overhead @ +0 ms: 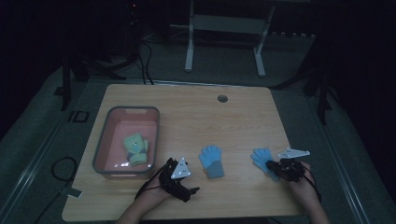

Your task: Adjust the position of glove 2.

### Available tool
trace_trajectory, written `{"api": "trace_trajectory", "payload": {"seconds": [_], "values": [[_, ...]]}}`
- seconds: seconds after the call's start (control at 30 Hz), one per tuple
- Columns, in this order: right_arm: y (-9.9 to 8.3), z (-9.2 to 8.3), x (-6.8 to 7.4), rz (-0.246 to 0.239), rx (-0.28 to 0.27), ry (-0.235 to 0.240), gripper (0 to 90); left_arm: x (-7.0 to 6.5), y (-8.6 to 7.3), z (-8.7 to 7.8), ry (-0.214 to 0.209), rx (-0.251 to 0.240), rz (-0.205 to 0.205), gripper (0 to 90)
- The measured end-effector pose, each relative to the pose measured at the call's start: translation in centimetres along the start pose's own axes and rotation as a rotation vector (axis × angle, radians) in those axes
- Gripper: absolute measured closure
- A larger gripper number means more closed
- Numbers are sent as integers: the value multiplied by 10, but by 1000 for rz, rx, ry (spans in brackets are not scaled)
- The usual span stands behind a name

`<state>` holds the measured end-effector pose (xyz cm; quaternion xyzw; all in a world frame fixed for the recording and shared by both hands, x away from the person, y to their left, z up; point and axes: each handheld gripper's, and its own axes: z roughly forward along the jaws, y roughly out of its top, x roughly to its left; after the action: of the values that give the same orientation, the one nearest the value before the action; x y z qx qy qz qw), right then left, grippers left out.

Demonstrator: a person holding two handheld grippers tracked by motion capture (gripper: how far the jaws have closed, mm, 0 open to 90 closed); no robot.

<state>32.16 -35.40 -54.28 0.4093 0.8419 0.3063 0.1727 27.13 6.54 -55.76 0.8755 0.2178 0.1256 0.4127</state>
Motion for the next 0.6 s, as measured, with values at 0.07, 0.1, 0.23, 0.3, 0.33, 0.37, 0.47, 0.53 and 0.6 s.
{"api": "trace_trajectory", "payload": {"seconds": [0.07, 0.1, 0.23, 0.3, 0.33, 0.37, 0.47, 0.53, 0.6], "values": [[1, 0, 2, 42, 0, -18, 855, 0, 0, 0, 3, -1, 0, 24], [3, -1, 5, 51, -2, -33, 858, 0, 0, 0, 4, -2, 1, 24], [18, -12, 16, 116, -52, -58, 862, 1, 0, 0, 7, 0, -1, 24], [29, -16, 24, 132, -69, -59, 862, 1, 0, 0, 8, -1, 0, 24], [34, -18, 28, 134, -82, -71, 863, 1, 0, 0, 7, -3, -1, 24], [39, -18, 33, 126, -86, -86, 862, 1, 0, -1, 9, -3, 0, 24], [51, -17, 44, 150, -99, -115, 862, 0, 1, -2, 13, -10, 0, 25], [57, -16, 49, 191, -106, -136, 863, 1, 1, -3, 14, -16, 0, 24], [62, -13, 53, 238, -107, -135, 862, 1, 1, -3, 17, -18, 1, 24]]}}
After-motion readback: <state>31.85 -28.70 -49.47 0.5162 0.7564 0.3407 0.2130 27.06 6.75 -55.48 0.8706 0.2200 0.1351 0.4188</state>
